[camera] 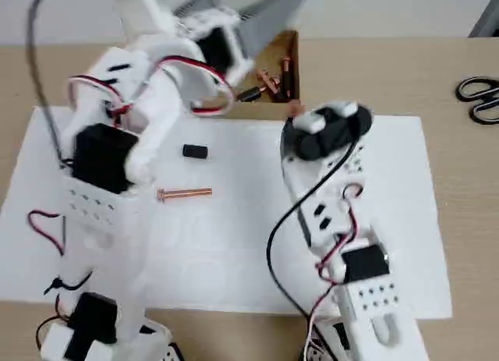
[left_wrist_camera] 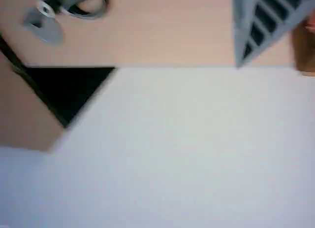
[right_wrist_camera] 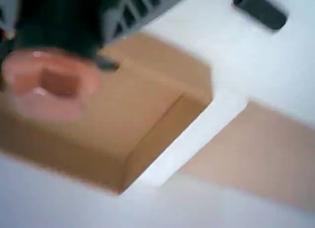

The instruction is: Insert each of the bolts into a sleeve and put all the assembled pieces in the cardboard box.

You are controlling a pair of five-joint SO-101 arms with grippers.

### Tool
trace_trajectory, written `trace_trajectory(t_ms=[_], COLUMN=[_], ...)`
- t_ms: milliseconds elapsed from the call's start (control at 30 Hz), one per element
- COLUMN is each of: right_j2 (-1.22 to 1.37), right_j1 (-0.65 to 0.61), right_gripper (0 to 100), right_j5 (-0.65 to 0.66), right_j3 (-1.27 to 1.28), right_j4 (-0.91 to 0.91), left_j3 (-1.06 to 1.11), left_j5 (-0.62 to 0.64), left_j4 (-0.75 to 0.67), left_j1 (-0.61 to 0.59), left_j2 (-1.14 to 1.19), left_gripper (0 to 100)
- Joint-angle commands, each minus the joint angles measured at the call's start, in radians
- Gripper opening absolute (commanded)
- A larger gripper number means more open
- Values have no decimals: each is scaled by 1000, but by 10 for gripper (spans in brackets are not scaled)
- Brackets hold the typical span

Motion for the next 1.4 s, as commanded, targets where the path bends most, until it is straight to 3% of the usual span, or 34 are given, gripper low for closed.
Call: trace_trajectory(t_ms=[0,133,200,267,533,700,833,1200,1367], right_j2=[234,628,837,1064,1842,2173,2318,2393,2394], right_j1=[19,16,13,2,-22,-68,-85,-87,-88], right_gripper=[2,2,2,2,2,2,2,12,181], right_j5=[-12,-23,-40,-52,-49,23,46,44,43], right_j3=[-250,-626,-858,-1106,-2107,-2496,-2615,-2615,-2615], right_j4=[-68,-58,-4,74,309,456,489,484,484], left_j3=[-7,120,208,297,645,783,803,803,808], left_j5=[14,60,72,91,95,94,91,58,58], left_j4=[103,245,298,319,318,311,311,299,319], left_j1=[-127,-255,-308,-364,-523,-548,-543,-534,-488], left_j2=[-17,15,44,78,123,123,123,123,123], left_gripper=[320,0,35,5,6,6,6,6,6])
